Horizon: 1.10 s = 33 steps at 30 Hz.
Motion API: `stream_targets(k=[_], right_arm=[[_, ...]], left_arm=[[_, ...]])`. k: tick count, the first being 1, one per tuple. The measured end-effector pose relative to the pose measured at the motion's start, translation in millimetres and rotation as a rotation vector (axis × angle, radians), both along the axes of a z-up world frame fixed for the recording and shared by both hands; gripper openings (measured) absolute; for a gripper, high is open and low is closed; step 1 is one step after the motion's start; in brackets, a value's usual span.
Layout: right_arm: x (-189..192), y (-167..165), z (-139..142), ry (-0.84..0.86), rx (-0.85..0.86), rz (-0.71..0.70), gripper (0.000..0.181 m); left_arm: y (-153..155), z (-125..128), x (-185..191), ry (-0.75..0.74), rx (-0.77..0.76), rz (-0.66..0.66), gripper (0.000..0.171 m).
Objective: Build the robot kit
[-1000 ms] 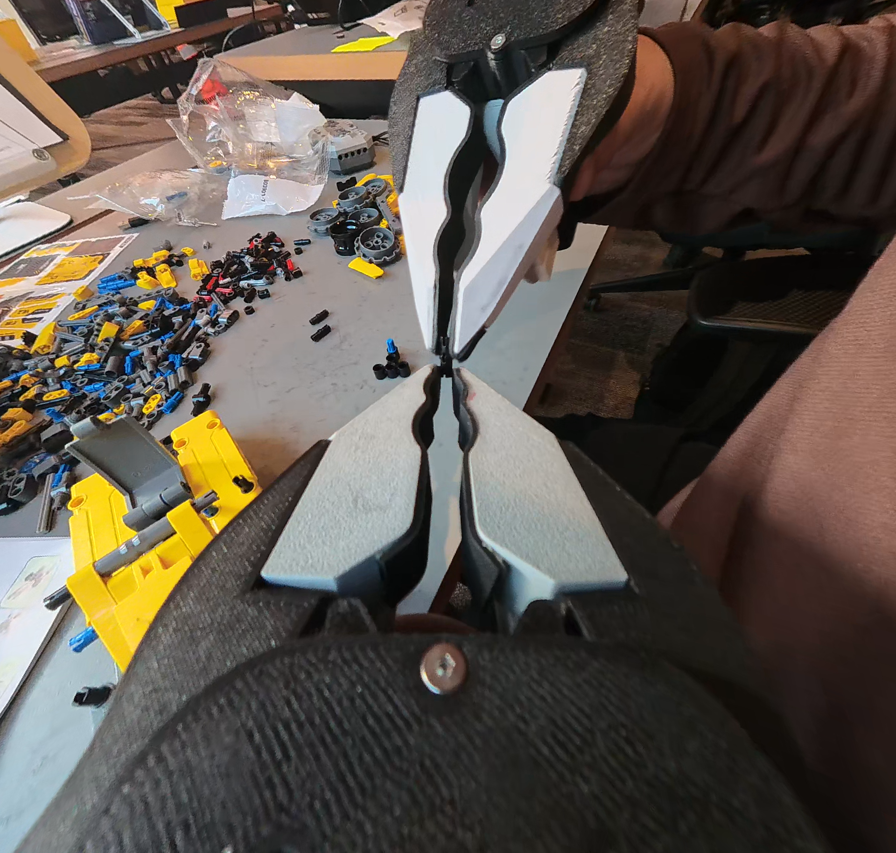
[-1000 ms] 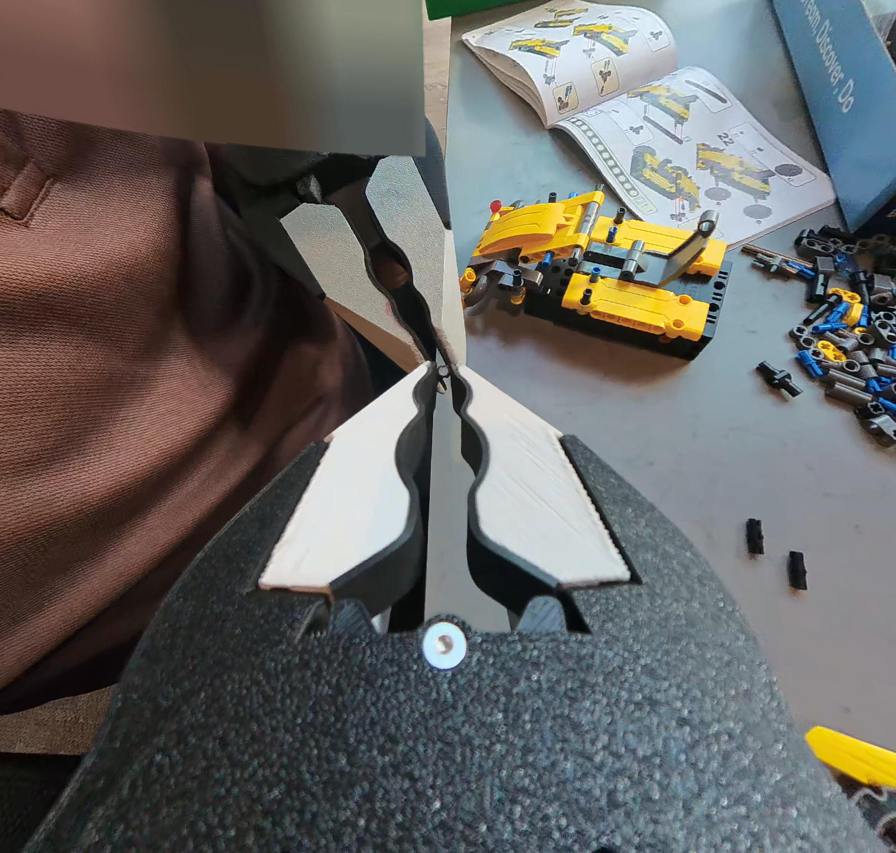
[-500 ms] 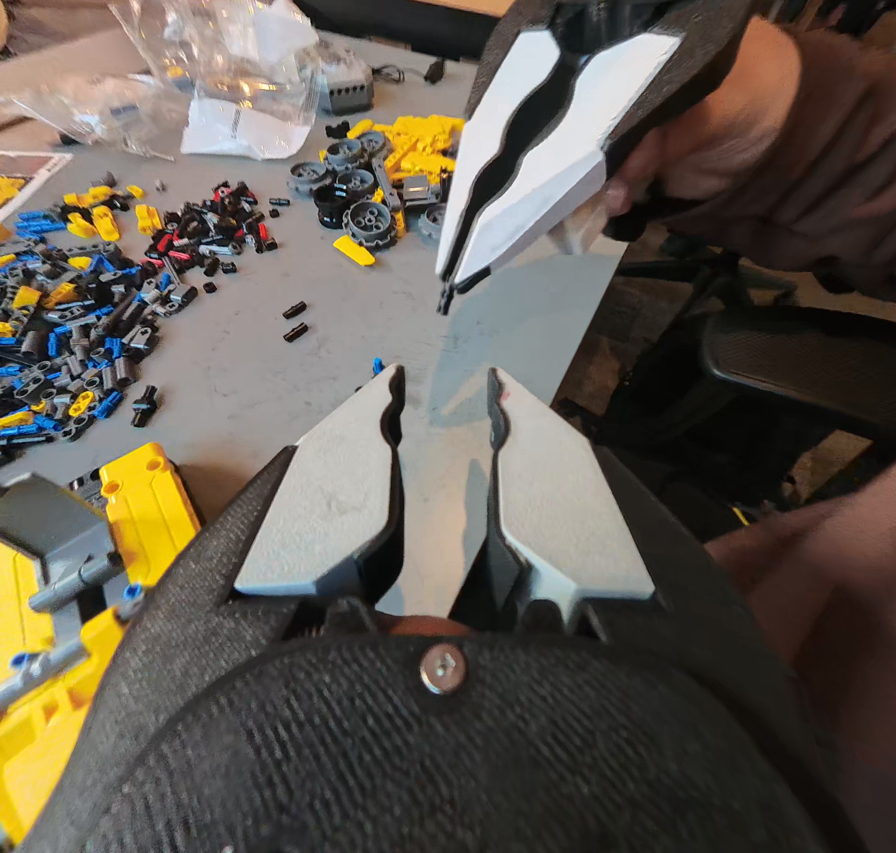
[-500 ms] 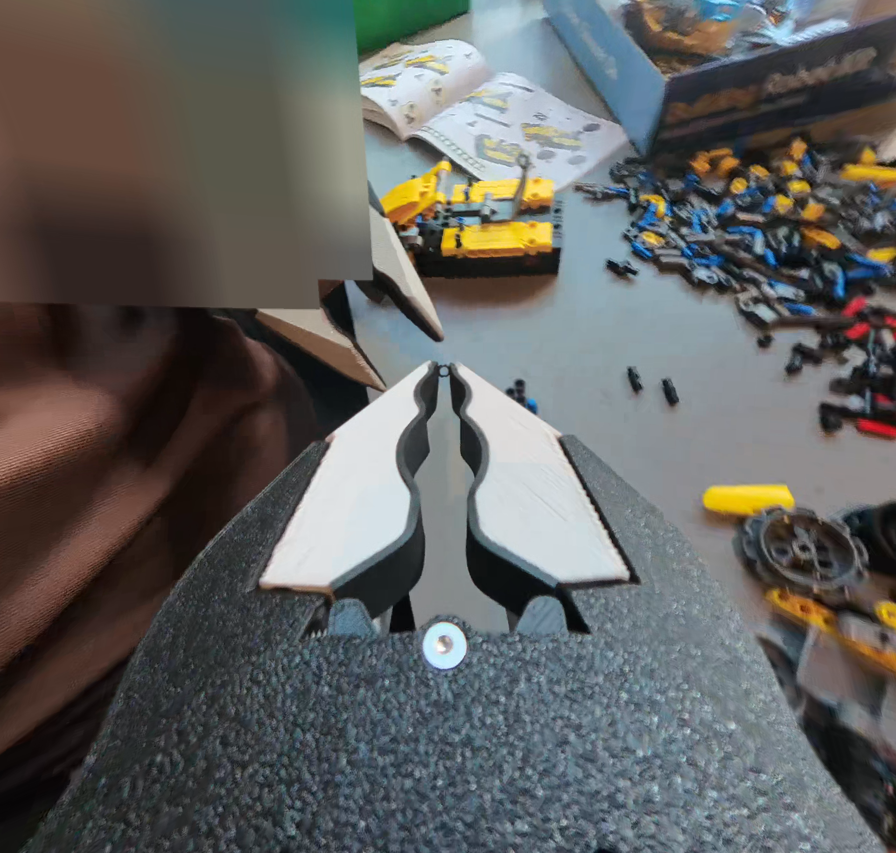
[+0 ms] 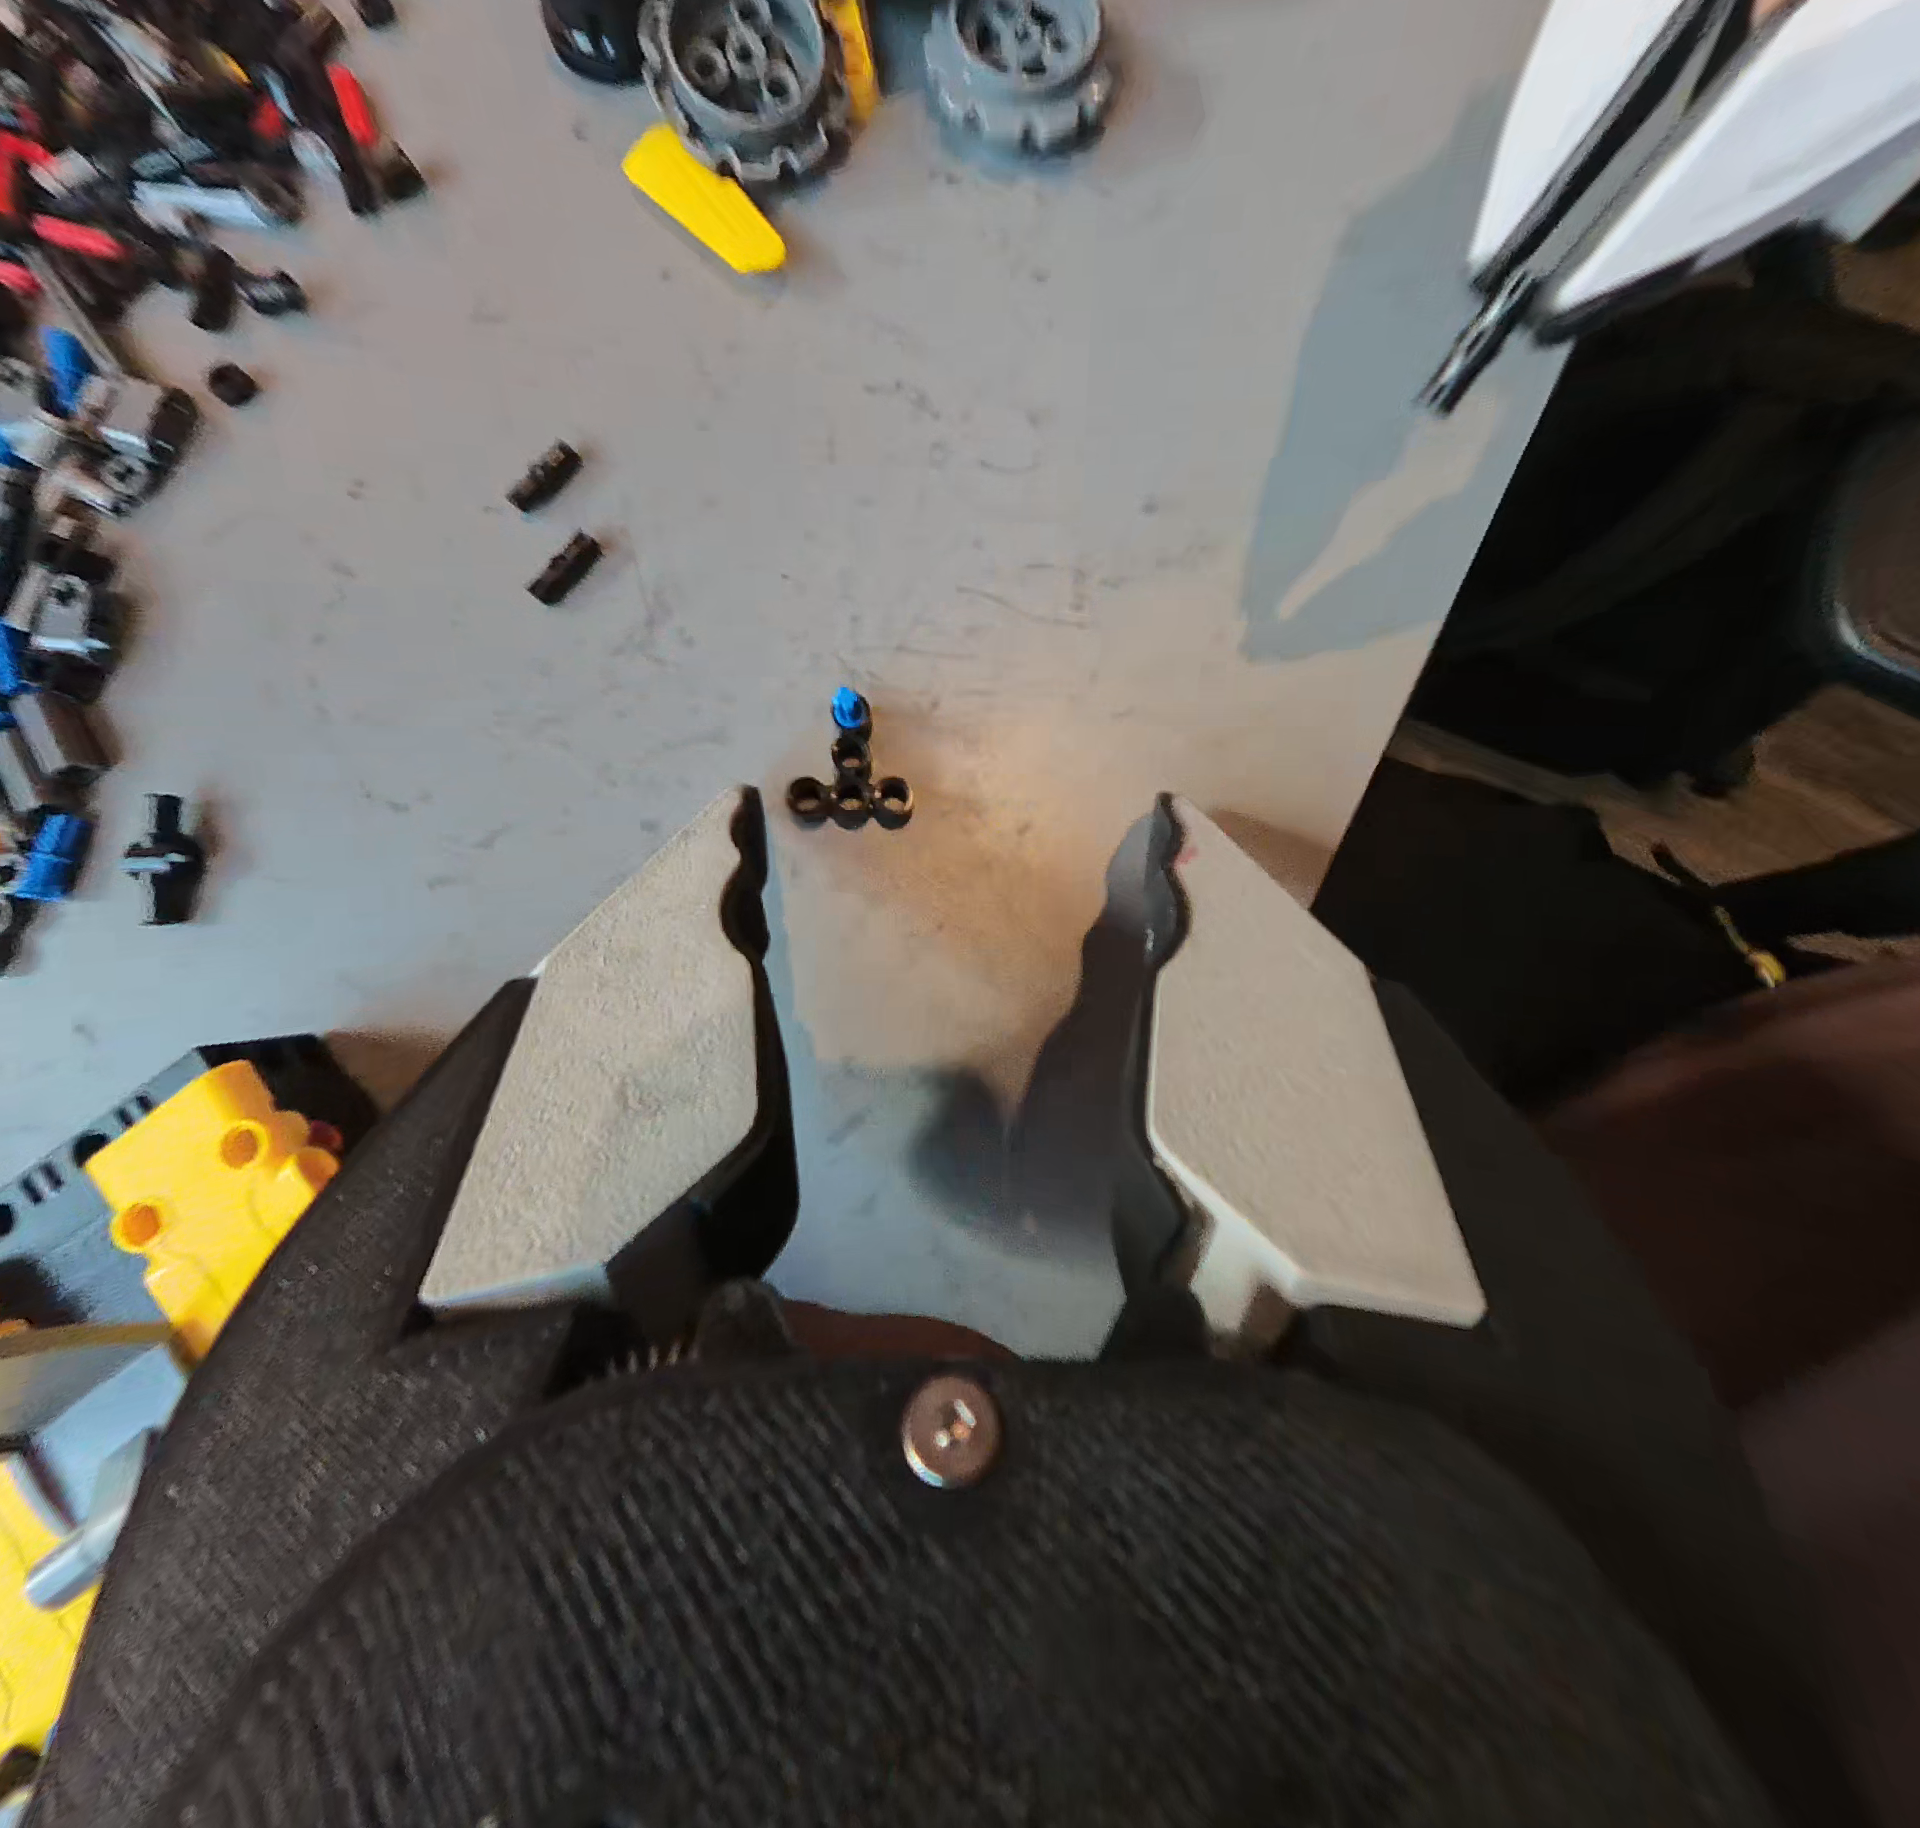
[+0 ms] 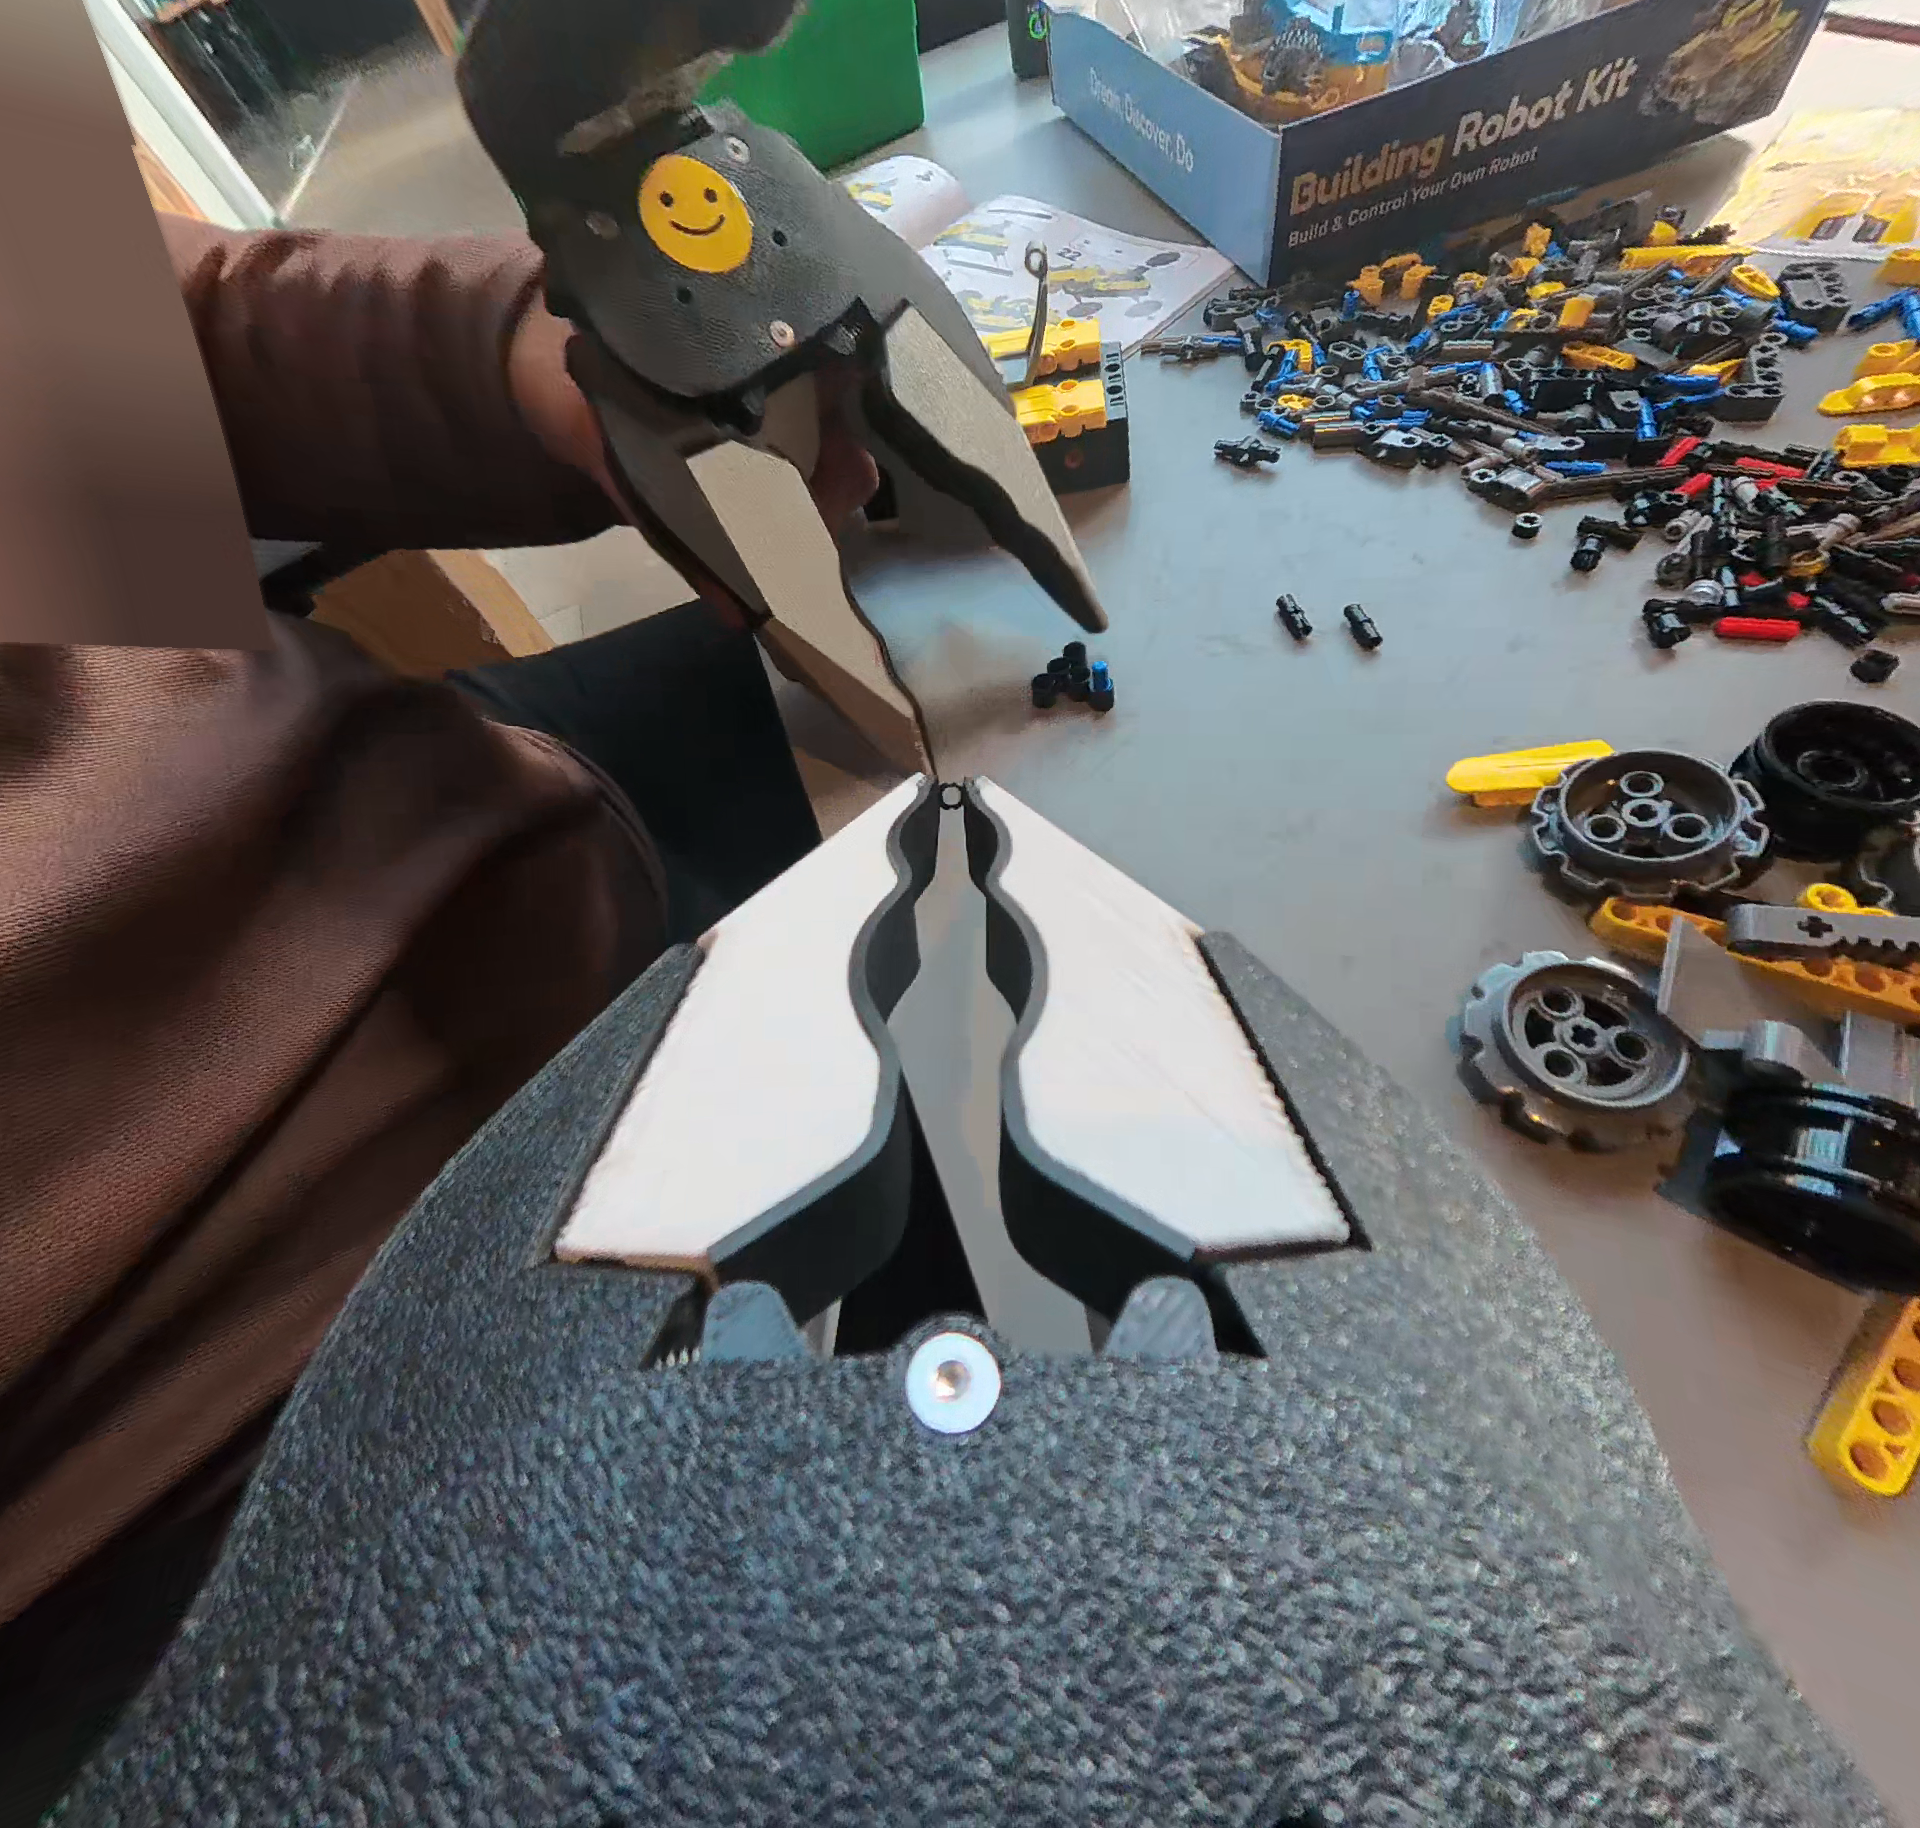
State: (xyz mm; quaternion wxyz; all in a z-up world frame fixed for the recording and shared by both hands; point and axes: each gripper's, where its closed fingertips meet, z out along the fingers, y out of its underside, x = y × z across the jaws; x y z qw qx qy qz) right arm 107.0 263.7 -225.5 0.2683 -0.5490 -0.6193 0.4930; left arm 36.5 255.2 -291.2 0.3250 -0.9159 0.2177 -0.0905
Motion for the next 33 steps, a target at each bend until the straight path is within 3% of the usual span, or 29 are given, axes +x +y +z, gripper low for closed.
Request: stream_targets(k=[4, 7, 11, 15, 21, 25, 29, 33], right_arm=[[12, 3, 3, 0.033, -0.004, -0.007, 0.001], [20, 6, 2, 0.047, -0.008, -0.017, 0.001], [25, 10, -4, 0.04, -0.031, -0.038, 0.001], [24, 6, -7, 0.025, -0.036, -0.036, 0.001], [18, 6, -8, 0.02, -0.033, -0.037, 0.001], [8, 13, -13, -0.017, -0.05, -0.053, 0.0], [-4, 19, -15, -0.038, -0.035, -0.025, 0.001], [-21, 23, -17, -0.084, 0.038, 0.054, 0.001]], left_arm=[[-10, -2, 9, 0.016, -0.045, -0.017, 0.071], [-23, 7, 34, -0.073, -0.038, -0.056, 0.065], [-10, 19, 37, -0.102, 0.076, -0.032, 0.047], [-7, 10, 11, -0.06, -0.012, 0.088, 0.049], [0, 3, 35, -0.134, -0.019, 0.026, 0.047], [8, 16, 49, -0.181, 0.054, -0.003, 0.041], [10, 15, 16, -0.051, 0.1, 0.081, 0.039], [19, 7, 8, 0.052, 0.104, 0.051, 0.036]])
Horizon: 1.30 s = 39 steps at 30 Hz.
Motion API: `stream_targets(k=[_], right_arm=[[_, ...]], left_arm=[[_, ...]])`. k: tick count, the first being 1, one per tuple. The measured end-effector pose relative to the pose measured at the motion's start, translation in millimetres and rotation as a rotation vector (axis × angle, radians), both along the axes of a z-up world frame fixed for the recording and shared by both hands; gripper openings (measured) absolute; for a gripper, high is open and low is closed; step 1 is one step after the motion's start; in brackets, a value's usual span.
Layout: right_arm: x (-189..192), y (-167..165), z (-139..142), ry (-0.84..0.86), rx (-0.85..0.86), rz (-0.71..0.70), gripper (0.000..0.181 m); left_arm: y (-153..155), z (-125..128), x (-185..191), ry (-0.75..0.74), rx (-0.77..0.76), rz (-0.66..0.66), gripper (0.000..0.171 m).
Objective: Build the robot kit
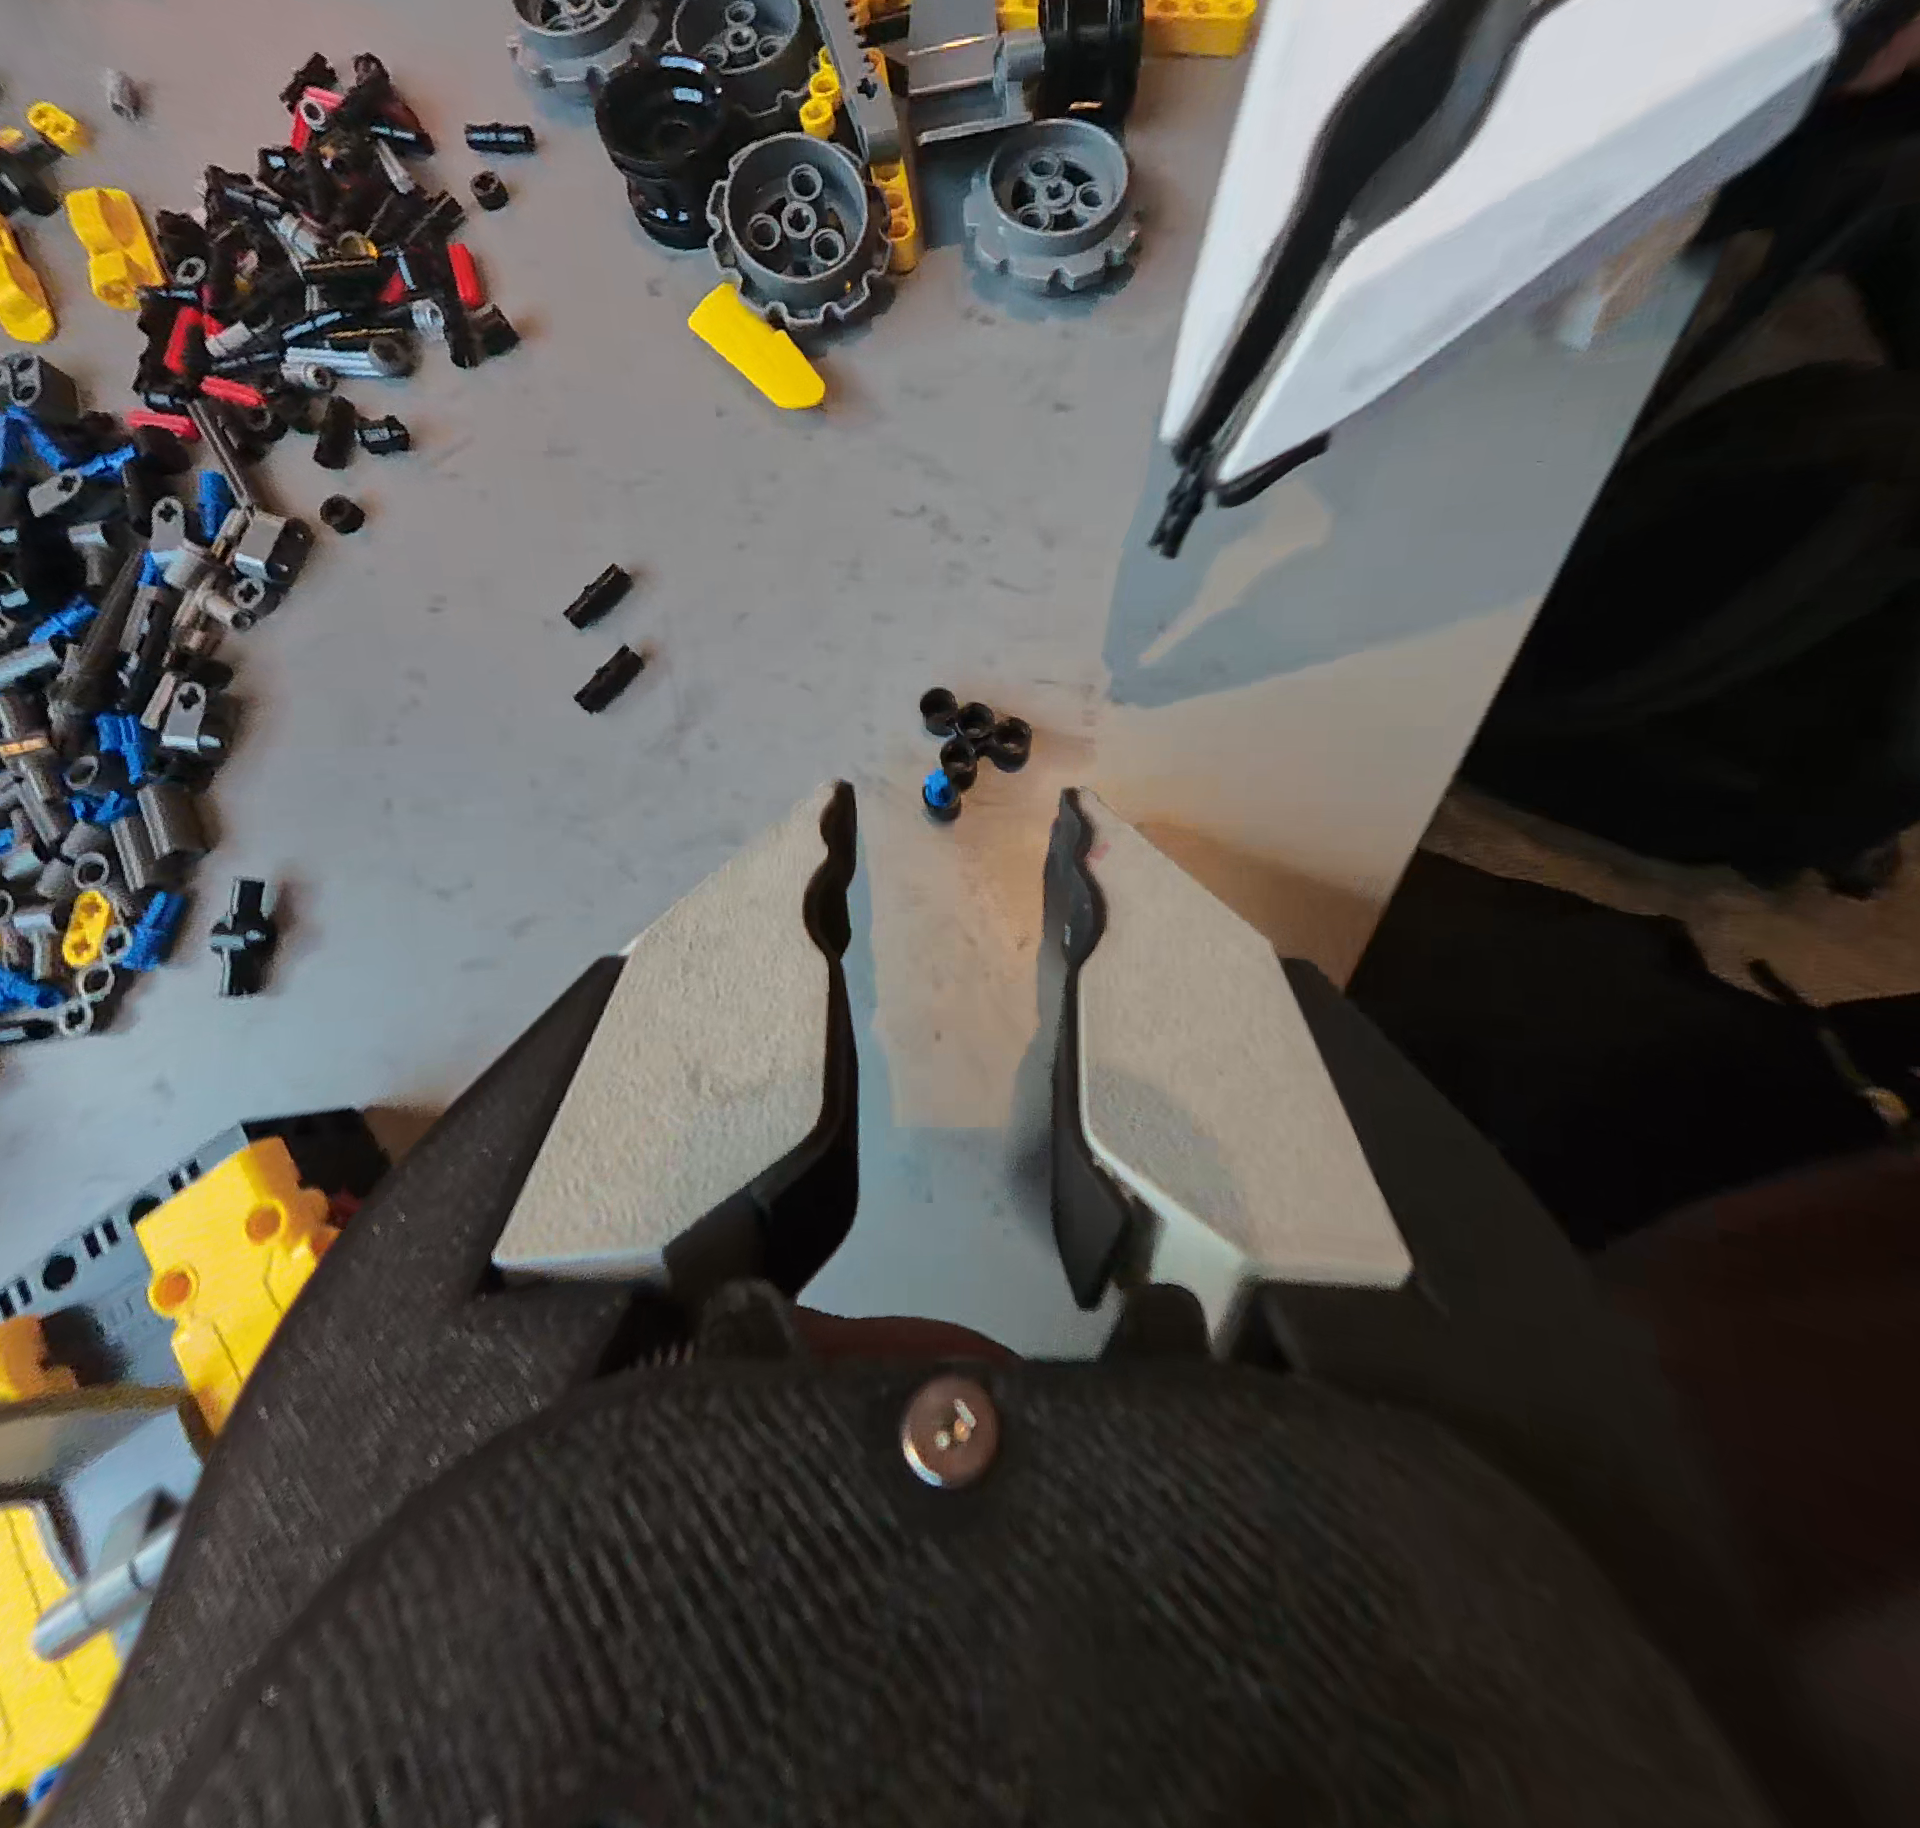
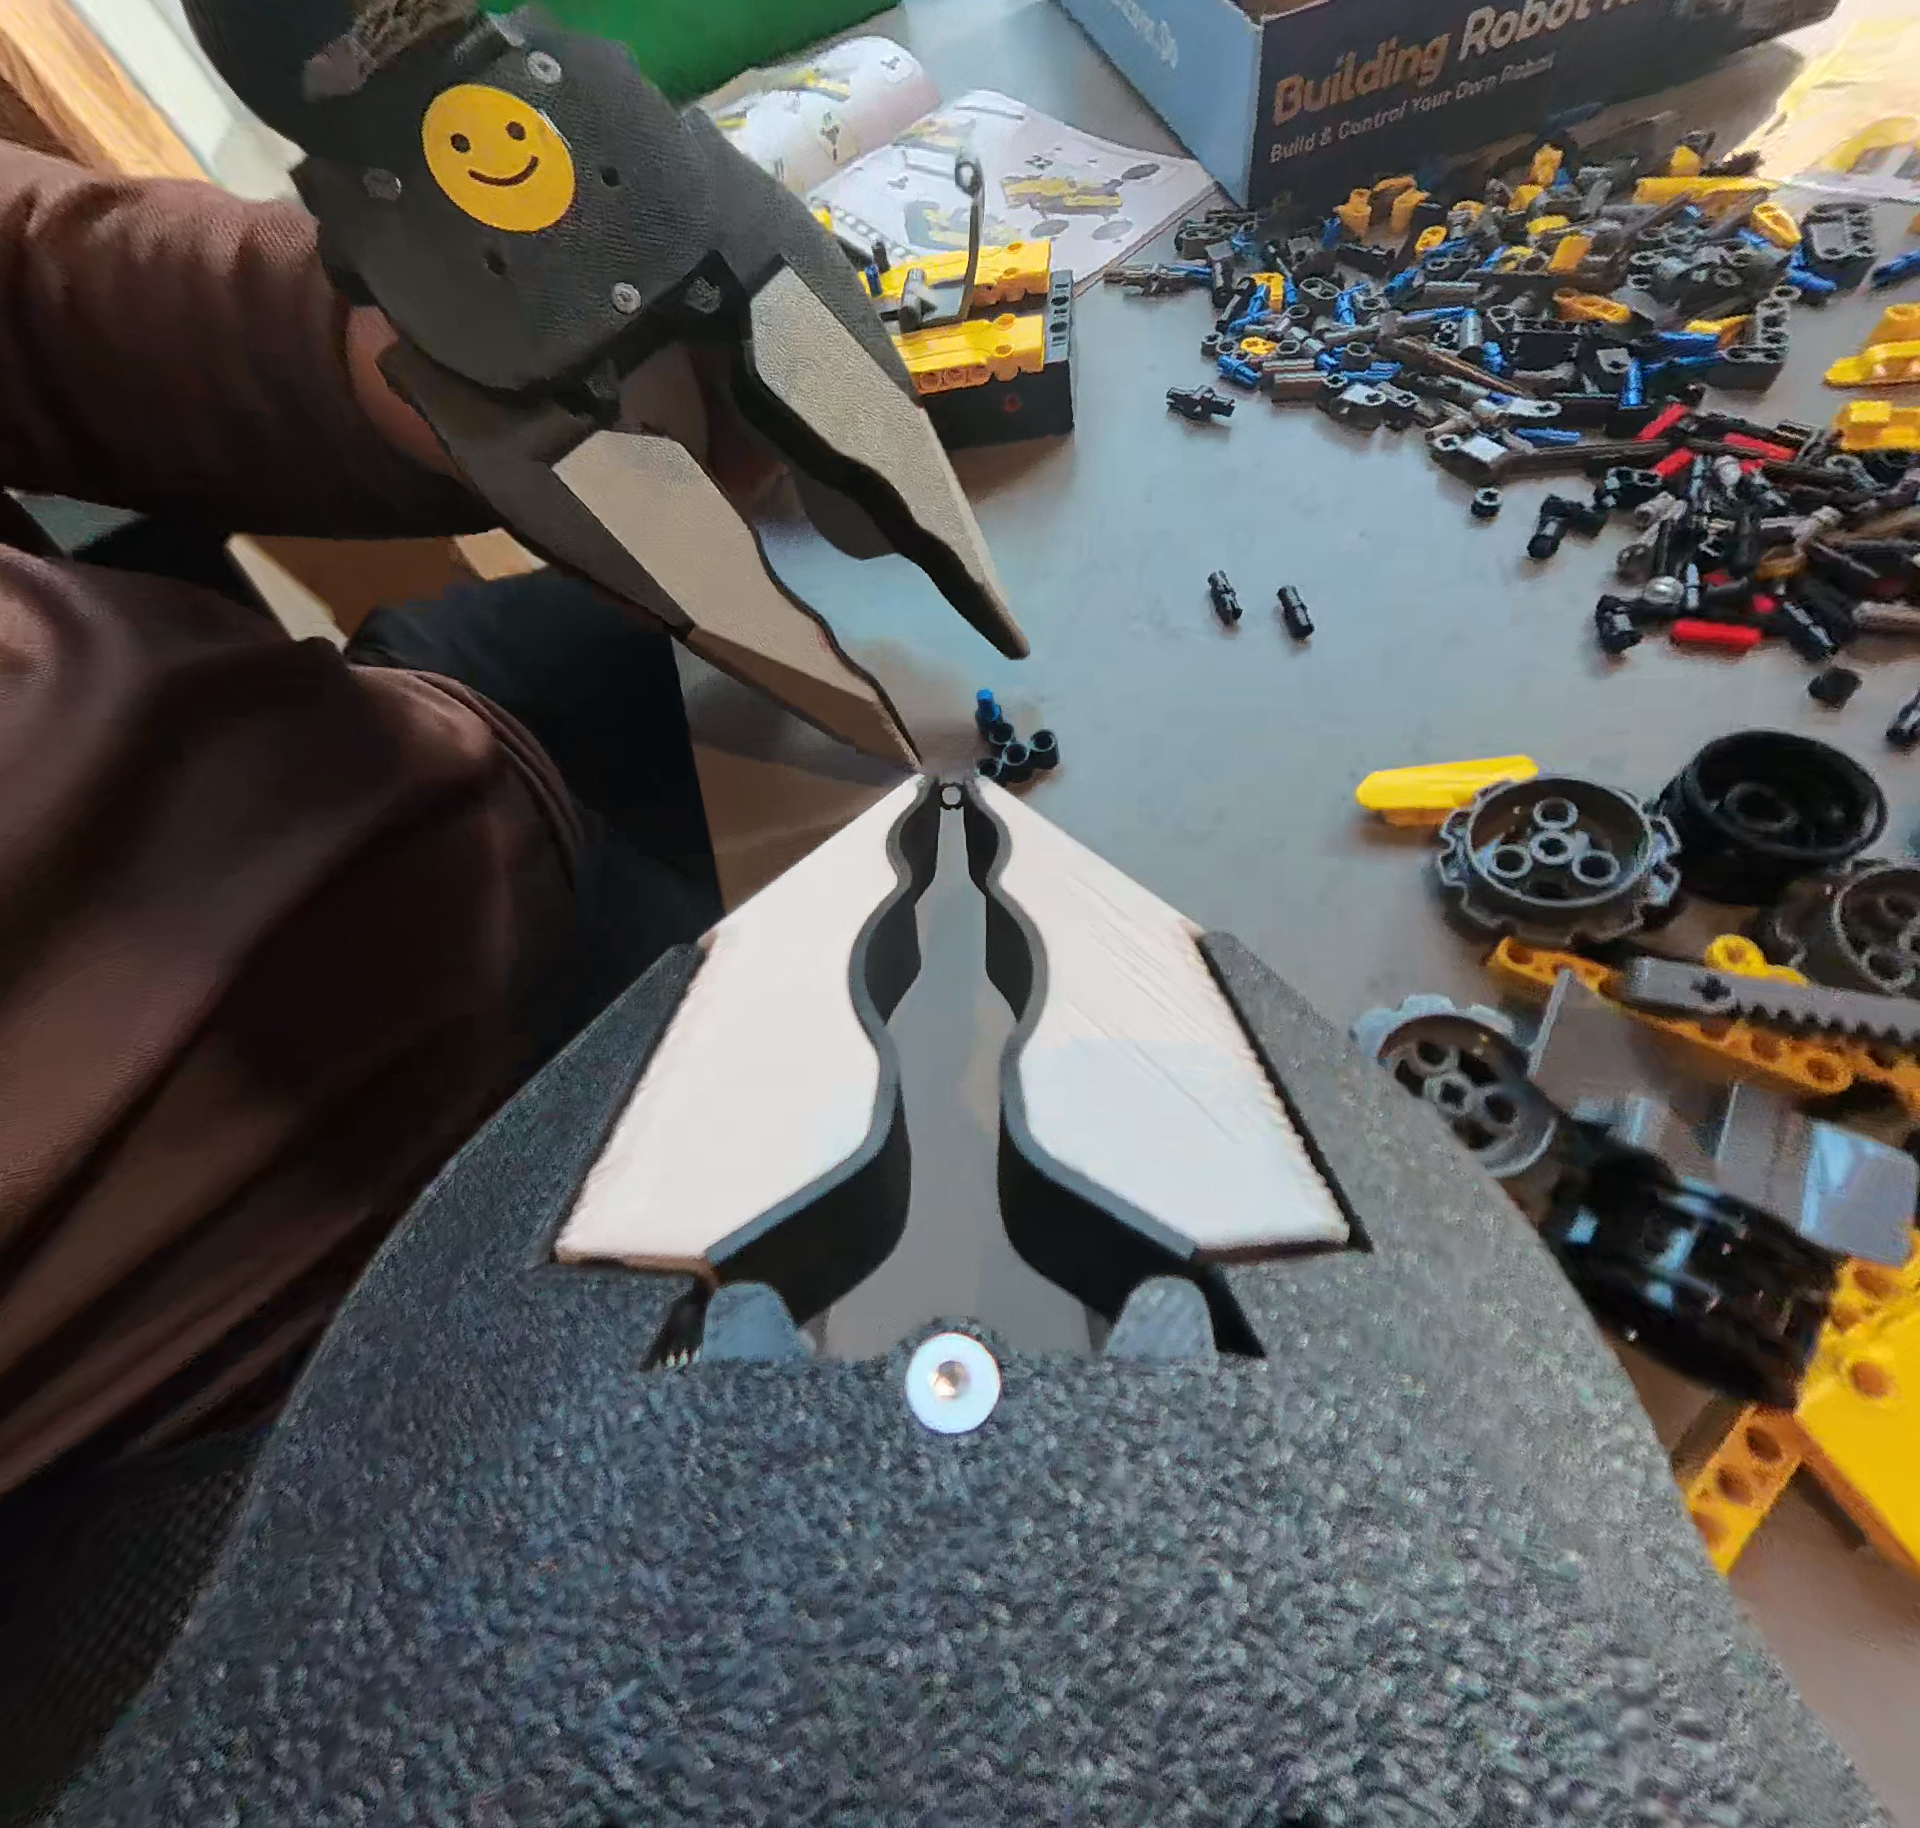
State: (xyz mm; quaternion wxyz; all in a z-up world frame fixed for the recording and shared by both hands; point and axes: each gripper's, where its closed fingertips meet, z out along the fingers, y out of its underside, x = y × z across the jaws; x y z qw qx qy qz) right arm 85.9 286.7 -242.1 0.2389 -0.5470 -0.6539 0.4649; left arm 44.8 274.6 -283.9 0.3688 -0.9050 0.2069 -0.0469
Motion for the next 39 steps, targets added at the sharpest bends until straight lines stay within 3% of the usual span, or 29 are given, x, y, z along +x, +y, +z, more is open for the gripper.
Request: stream_targets(k=[4, 9, 16, 22, 27, 39], right_arm=[[-11, -1, -7, -0.075, 0.063, 0.068, 0.001], [-17, 2, -21, -0.16, 0.076, 0.096, 0.001], [-12, -5, -22, -0.183, 0.101, 0.136, 0.0], [-8, -6, -25, -0.212, 0.161, 0.144, 0.001], [-13, -8, -27, -0.222, 0.207, 0.175, 0.0], [-15, -11, -33, -0.263, 0.289, 0.236, 0.0]], left_arm=[[7, -3, 1, 0.061, 0.005, -0.064, 0.021], [7, -8, 5, 0.02, -0.022, -0.114, 0.005], [4, -8, 30, -0.03, 0.008, -0.182, 0.004], [-2, -8, 27, -0.052, 0.002, -0.198, 0.012], [1, -8, 30, -0.081, -0.001, -0.215, 0.005], [2, -9, 31, -0.06, 0.015, -0.239, 0.005]])
